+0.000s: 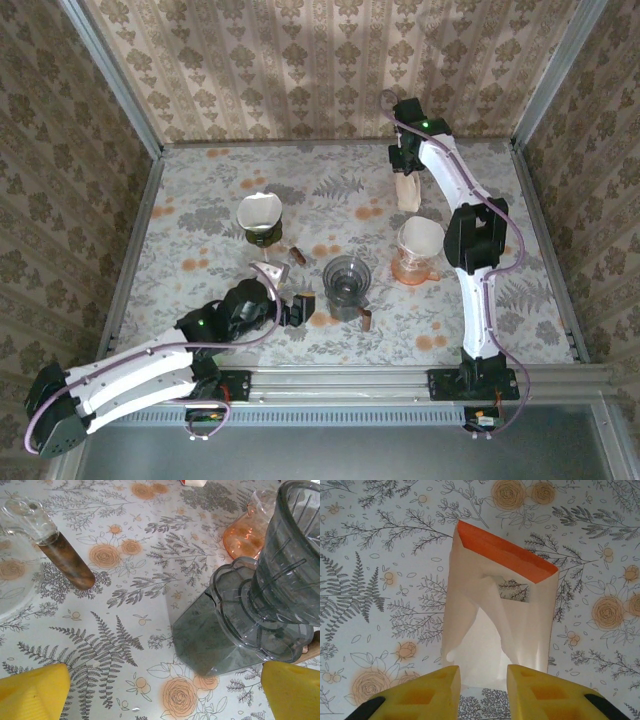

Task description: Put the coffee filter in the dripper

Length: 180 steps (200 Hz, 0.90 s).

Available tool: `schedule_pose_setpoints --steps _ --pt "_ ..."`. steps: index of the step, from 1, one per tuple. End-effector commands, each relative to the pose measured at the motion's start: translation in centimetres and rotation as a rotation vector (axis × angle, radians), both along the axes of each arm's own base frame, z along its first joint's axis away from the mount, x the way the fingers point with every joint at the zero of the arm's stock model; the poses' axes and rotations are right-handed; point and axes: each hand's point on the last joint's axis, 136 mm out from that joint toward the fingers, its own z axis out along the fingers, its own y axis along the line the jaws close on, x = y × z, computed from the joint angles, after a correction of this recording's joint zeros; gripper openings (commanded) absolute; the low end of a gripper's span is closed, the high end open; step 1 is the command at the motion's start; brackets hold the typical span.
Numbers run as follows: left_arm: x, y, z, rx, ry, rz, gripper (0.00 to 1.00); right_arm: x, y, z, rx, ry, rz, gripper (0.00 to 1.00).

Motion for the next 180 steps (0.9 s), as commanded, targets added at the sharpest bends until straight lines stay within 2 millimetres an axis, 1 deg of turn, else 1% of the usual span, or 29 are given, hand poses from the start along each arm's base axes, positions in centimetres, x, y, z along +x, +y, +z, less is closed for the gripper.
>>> schedule_pose_setpoints --steps 1,59,104,124,135,145,164,180 --pt "0.2 -0.6 1.0 -0.041 -0.005 -0.012 1.0 -0.1 -0.7 -1.0 -0.026 0.04 0.003 0.32" --pt "0.3 -0.6 0.8 -0.053 0.006 -0.006 1.0 0.3 -1.4 -1.6 -0.065 0.04 -0.007 0.31" --pt "0.3 -0.7 0.7 -0.055 0.014 -0.009 1.0 0.3 -1.6 -3.1 -0.073 0.069 -0.008 0.31" --pt "0.3 -0.8 0.7 -0.056 0.015 -0.01 1.0 0.4 -1.5 -3.5 -0.071 0.075 -0.007 0.28" --pt "0.3 -0.8 0.7 -0.056 0.016 -0.009 1.0 0.4 -1.6 -3.5 -0.073 0.073 -0.01 0.26" --pt "0.3 -0.7 0.7 -0.057 0.017 -0.008 1.0 0.5 -1.6 -3.3 -0.074 0.068 -0.01 0.2" --pt "0.3 -0.8 0.7 -0.058 0.018 -0.007 1.0 0.8 -1.6 -2.4 -0.073 0.038 -0.013 0.11" --pt "0.4 -0.7 0.8 -0.059 0.018 -0.005 1.0 1.0 -1.4 -0.9 -0.072 -0.001 -0.014 0.04"
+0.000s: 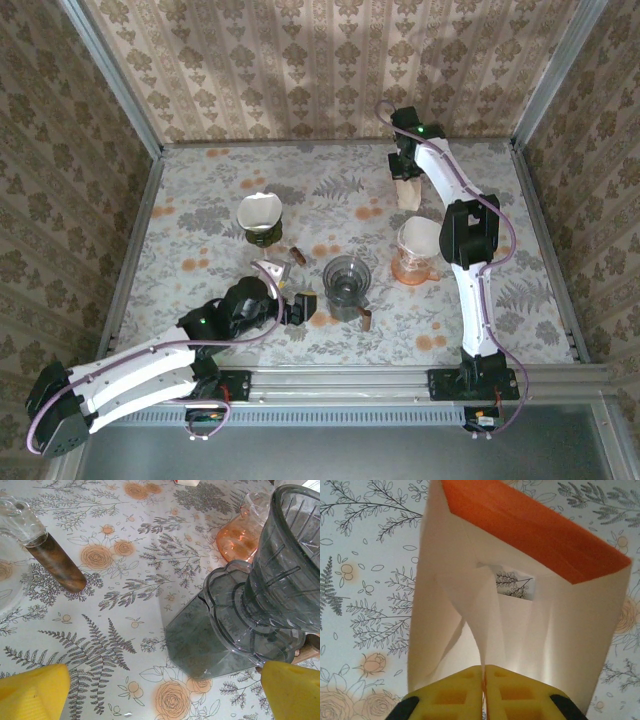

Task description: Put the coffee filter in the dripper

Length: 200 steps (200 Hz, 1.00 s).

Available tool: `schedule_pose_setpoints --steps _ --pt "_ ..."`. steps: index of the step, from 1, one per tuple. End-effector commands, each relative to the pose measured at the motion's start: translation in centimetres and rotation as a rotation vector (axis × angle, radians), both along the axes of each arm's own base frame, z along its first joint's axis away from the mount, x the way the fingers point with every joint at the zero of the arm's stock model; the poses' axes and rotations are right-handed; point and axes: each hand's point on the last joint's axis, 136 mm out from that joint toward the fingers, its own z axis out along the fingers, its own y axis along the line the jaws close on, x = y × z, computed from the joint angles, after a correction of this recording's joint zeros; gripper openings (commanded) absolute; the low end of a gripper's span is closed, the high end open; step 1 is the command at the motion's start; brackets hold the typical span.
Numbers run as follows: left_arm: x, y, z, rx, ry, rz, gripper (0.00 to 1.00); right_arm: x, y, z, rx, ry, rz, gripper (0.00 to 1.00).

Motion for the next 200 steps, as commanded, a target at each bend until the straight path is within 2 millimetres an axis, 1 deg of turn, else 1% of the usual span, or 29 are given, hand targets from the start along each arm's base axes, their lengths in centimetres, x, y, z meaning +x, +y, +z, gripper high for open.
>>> schedule_pose_setpoints --steps 1,11,35,55,85,112,135,156,177,200 --pt "0.2 -0.2 0.6 -0.032 0.007 0.011 1.0 0.4 -0.4 2.9 -0.02 -0.061 -0.011 0.03" --pt "0.2 -0.2 0.6 -0.034 0.007 0.012 1.0 0.4 -0.3 3.9 -0.019 -0.089 -0.009 0.0" --pt "0.2 -0.2 0.7 -0.035 0.008 0.011 1.0 0.1 -0.1 7.0 -0.009 -0.164 -0.012 0.0" --pt "0.2 -0.2 1.0 -0.045 0.008 0.013 1.0 -0.6 0.1 9.6 0.008 -0.224 -0.019 0.0" --pt "0.1 -0.3 1.5 -0.072 0.011 0.008 1.0 -2.6 0.4 13.0 0.031 -0.292 -0.029 0.0" --pt "0.3 0.2 1.6 -0.083 0.024 0.046 1.0 -4.9 1.5 16.4 0.066 -0.368 -0.009 0.0" --pt "0.4 0.9 2.1 -0.084 0.025 0.075 1.0 -7.7 3.0 19.5 0.101 -0.422 0.033 0.0" --pt "0.2 1.0 2.7 -0.106 0.02 0.076 1.0 -11.3 5.0 21.6 0.154 -0.448 0.091 0.0" --pt "0.1 1.2 3.0 -0.13 0.028 0.083 1.0 -15.6 7.4 22.4 0.232 -0.427 0.165 0.0" --pt "0.0 1.5 3.3 -0.14 0.028 0.089 1.0 -20.8 9.9 22.6 0.304 -0.368 0.256 0.0"
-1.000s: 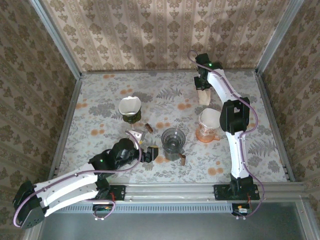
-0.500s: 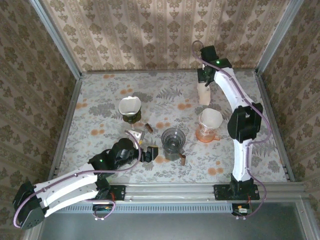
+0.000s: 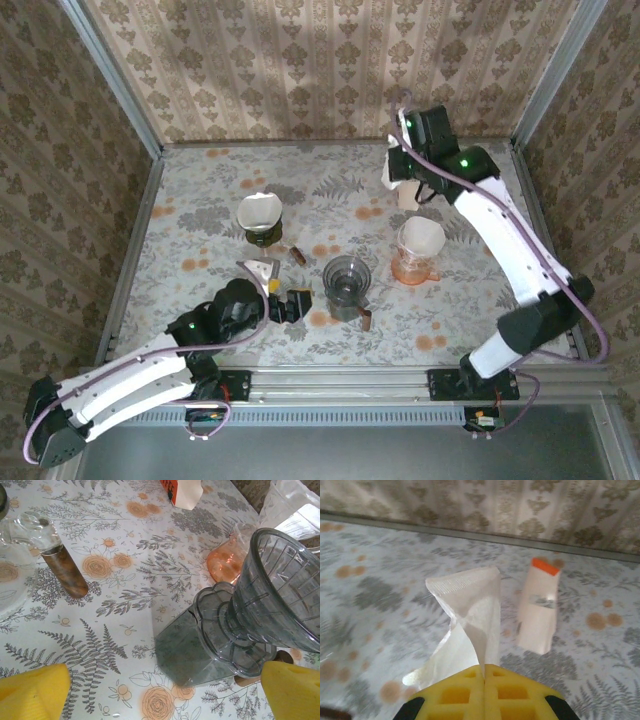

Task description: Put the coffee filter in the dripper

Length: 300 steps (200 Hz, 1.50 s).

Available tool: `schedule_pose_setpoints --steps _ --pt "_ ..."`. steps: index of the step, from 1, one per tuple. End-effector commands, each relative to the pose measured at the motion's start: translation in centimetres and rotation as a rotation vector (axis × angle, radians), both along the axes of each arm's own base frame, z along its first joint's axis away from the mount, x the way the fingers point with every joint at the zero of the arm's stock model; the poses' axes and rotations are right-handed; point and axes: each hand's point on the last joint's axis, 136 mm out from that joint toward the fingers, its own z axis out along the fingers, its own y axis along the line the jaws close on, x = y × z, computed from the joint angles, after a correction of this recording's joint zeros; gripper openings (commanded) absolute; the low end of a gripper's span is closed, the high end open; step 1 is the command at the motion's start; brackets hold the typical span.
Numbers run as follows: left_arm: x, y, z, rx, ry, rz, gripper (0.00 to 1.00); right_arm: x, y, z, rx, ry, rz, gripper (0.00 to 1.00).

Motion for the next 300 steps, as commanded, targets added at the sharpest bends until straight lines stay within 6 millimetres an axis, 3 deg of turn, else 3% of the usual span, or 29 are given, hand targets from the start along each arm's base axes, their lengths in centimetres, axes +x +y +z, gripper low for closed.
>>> schedule_pose_setpoints --steps 1,14,22,61,76,109,169,221,300 --pt "0.2 0.5 1.3 -0.031 0.005 0.031 1.0 -5.3 2.1 -0.1 0.067 0.077 0.096 0.0" --pt "0.3 0.7 1.6 -0.037 -0.008 0.037 1.0 -7.9 3.3 -0.8 0.081 0.14 0.151 0.0" --pt "0.3 0.9 1.9 -0.04 -0.021 0.037 1.0 -10.1 3.6 -0.1 0.1 0.151 0.185 0.0" --pt "0.4 1.3 2.9 -0.04 -0.083 0.034 1.0 -17.4 6.7 -1.9 0.101 0.388 0.326 0.0" --pt "0.4 1.2 3.1 -0.037 -0.087 0.023 1.0 -19.5 7.4 -2.2 0.102 0.47 0.354 0.0" --pt "-0.1 0.8 3.2 -0.02 -0.072 -0.022 1.0 -21.8 8.0 -4.1 0.026 0.64 0.354 0.0" --pt "-0.7 0.4 3.8 -0.014 -0.076 -0.079 1.0 -22.2 7.5 -6.1 -0.083 0.776 0.273 0.0" --pt "-0.9 -0.2 5.1 -0.068 -0.081 -0.117 1.0 -20.1 8.8 -7.2 -0.109 0.76 0.239 0.0" --pt "0.0 -3.5 9.3 -0.224 -0.082 -0.23 1.0 -18.2 9.5 -9.2 -0.167 0.74 0.221 0.0"
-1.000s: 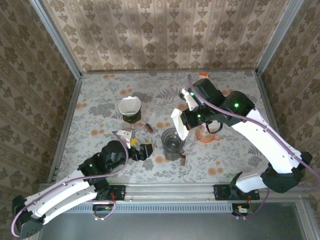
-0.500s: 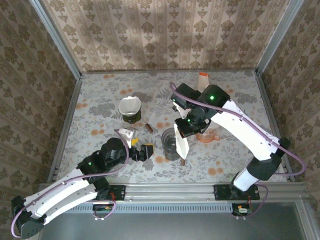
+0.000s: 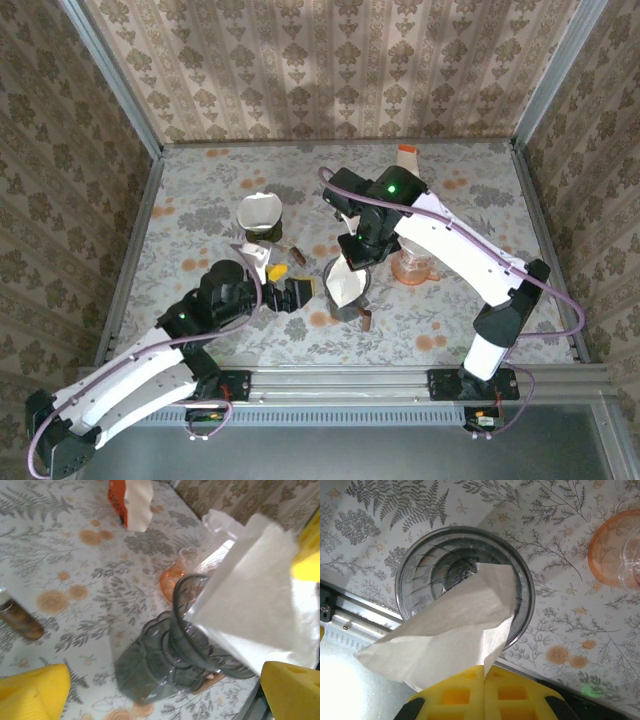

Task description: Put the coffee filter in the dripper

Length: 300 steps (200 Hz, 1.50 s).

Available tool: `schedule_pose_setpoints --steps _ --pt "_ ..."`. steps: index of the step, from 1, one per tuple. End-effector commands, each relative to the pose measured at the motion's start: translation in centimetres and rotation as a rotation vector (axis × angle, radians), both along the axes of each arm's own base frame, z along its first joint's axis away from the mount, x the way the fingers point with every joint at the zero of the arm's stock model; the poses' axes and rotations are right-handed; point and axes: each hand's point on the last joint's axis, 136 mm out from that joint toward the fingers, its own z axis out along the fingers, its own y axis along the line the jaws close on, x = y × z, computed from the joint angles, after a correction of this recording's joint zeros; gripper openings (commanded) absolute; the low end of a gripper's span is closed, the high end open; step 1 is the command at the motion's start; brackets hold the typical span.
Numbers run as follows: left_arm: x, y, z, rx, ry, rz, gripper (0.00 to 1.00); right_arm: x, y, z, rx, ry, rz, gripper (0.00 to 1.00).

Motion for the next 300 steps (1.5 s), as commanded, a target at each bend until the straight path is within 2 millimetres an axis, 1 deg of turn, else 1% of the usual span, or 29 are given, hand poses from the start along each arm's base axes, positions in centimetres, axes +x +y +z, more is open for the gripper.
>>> schedule_pose_setpoints --steps 1,22,50,55,67,78,97,113,132,166,182,216,229,250,266,283,300 --pt "-0.1 -1.6 3.6 -0.114 -0.04 -0.073 1.0 0.5 -0.3 -0.1 -0.027 -0.028 -0.006 0.0" --pt "0.0 -2.7 4.6 -0.129 -0.055 -0.113 0.98 0.7 -0.2 -0.4 -0.032 -0.036 -0.004 0.01" --pt "0.5 -3.4 4.9 -0.114 -0.073 -0.126 0.96 0.8 -0.1 -0.6 -0.031 -0.038 0.001 0.01" --pt "0.5 -3.5 5.0 -0.112 -0.079 -0.129 0.94 0.8 -0.1 -0.6 -0.033 -0.038 0.001 0.01" --pt "0.4 -3.8 5.4 -0.116 -0.089 -0.146 0.86 0.9 -0.1 -0.8 -0.033 -0.038 0.002 0.01" --pt "0.2 -4.1 5.8 -0.122 -0.103 -0.163 0.81 0.9 0.0 -0.9 -0.031 -0.038 0.003 0.01" --pt "-0.7 -4.8 6.3 -0.119 -0.133 -0.216 0.8 1.0 0.0 -0.9 -0.032 -0.041 0.005 0.01" --pt "-1.3 -5.4 5.7 -0.073 -0.136 -0.246 0.8 1.0 0.0 -0.9 -0.031 -0.045 0.005 0.01" --pt "-1.7 -6.0 4.9 -0.028 -0.137 -0.257 0.75 1.0 0.0 -0.9 -0.029 -0.046 0.004 0.01" --pt "-1.2 -5.8 4.2 0.011 -0.133 -0.22 0.61 1.2 0.0 -0.9 -0.025 -0.053 0.004 0.02" --pt "-1.0 -5.7 3.9 0.026 -0.126 -0.213 0.58 1.2 0.1 -0.8 -0.02 -0.057 0.004 0.02" --pt "-0.9 -6.1 3.3 0.033 -0.113 -0.216 0.54 1.2 0.1 -0.9 -0.014 -0.06 0.003 0.02" --pt "-0.9 -6.1 3.4 0.03 -0.111 -0.214 0.54 1.2 0.2 -1.1 -0.013 -0.06 0.003 0.02" --pt "-1.1 -6.1 3.8 0.011 -0.119 -0.219 0.66 1.1 0.1 -1.1 -0.01 -0.062 0.003 0.02" --pt "-1.2 -6.1 4.1 0.001 -0.123 -0.223 0.69 1.2 0.2 -1.1 -0.008 -0.065 0.004 0.02" --pt "-1.2 -6.3 4.1 -0.004 -0.119 -0.226 0.68 1.3 0.2 -1.1 -0.008 -0.068 0.002 0.02" --pt "-1.1 -6.5 3.8 0.002 -0.108 -0.228 0.63 1.3 0.2 -1.1 -0.005 -0.071 0.002 0.03"
